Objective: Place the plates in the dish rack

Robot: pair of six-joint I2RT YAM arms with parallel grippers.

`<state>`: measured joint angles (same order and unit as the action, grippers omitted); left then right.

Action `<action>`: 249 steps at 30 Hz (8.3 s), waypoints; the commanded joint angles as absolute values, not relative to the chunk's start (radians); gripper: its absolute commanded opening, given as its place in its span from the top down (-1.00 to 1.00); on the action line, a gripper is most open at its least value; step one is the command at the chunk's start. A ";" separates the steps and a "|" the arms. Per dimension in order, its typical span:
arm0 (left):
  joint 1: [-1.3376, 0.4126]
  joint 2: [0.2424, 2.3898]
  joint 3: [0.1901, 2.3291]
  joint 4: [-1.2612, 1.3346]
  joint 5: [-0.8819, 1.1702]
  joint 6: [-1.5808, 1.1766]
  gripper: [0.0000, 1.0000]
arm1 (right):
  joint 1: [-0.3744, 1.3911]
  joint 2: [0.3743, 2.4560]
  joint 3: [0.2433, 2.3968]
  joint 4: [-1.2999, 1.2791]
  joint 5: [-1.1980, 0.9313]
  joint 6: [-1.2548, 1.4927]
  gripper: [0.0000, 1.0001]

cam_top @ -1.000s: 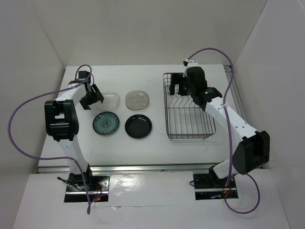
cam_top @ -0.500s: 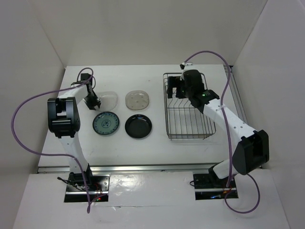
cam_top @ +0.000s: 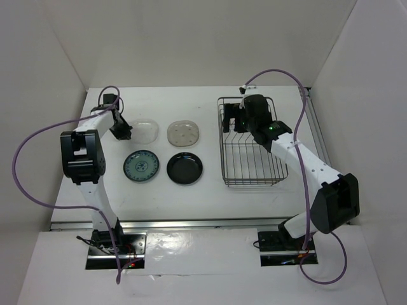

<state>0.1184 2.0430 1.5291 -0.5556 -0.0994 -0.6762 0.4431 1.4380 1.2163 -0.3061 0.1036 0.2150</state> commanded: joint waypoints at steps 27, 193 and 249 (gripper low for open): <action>-0.077 1.362 1.233 -0.104 0.636 -0.532 1.00 | 0.577 1.594 1.325 0.190 -0.315 0.219 -0.91; -0.241 1.602 1.399 -0.239 0.303 -0.339 1.00 | 0.442 1.368 1.137 0.137 -0.262 0.169 -0.77; -0.241 1.663 1.552 -0.468 0.032 -0.514 -1.00 | 0.331 1.342 1.253 -0.289 0.588 0.213 1.00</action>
